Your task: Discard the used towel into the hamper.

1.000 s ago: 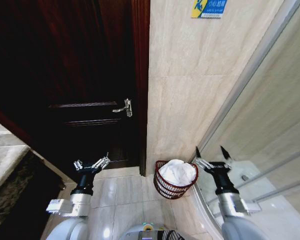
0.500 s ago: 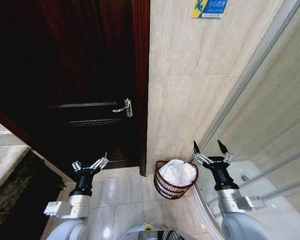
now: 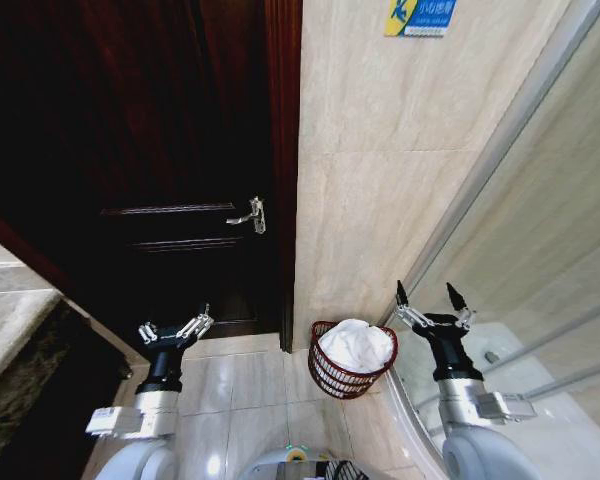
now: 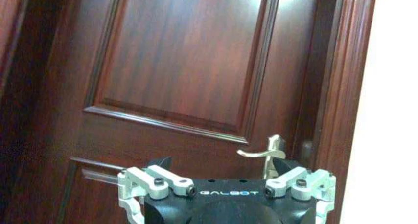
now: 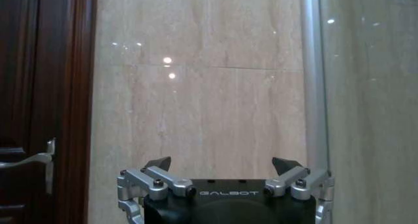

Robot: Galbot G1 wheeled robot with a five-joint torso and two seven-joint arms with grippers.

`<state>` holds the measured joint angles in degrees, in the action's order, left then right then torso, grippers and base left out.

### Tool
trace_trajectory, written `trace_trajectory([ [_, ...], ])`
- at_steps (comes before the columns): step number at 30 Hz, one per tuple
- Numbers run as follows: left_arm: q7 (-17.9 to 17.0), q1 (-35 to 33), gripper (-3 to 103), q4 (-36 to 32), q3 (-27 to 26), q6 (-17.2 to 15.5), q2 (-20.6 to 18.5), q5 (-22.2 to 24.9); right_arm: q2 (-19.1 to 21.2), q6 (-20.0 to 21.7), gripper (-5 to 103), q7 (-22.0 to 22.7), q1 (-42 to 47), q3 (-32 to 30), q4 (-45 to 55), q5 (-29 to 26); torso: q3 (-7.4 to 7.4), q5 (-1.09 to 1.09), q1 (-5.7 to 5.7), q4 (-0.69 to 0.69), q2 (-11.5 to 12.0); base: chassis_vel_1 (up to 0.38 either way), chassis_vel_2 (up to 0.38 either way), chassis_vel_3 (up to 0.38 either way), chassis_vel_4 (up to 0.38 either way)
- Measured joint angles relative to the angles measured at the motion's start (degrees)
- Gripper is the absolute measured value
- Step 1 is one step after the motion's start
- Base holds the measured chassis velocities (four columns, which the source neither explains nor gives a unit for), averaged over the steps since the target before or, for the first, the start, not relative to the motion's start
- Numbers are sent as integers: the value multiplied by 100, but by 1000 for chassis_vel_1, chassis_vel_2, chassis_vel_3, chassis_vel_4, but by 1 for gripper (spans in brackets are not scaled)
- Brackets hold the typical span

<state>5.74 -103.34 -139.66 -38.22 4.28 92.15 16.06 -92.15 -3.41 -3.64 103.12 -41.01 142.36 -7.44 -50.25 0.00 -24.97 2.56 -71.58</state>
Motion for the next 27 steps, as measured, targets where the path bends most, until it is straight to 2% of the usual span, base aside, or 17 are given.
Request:
trace_trajectory([
  [11, -20, -6, 100, -10, -4, 58, -1, -129, 1, -117, 100, 84, 12, -5, -46, 10, 0, 0, 0, 0, 0, 0, 0, 0, 0],
  [21, -194, -19, 100, 37, 25, 226, -1, -673, 1, -185, 100, 146, 37, -15, -35, 48, 0, 0, 0, 0, 0, 0, 0, 0, 0],
  [27, -251, -22, 100, 39, 62, 234, -1, -716, 1, -121, 100, 145, 63, -23, 35, 57, 0, 0, 0, 0, 0, 0, 0, 0, 0],
])
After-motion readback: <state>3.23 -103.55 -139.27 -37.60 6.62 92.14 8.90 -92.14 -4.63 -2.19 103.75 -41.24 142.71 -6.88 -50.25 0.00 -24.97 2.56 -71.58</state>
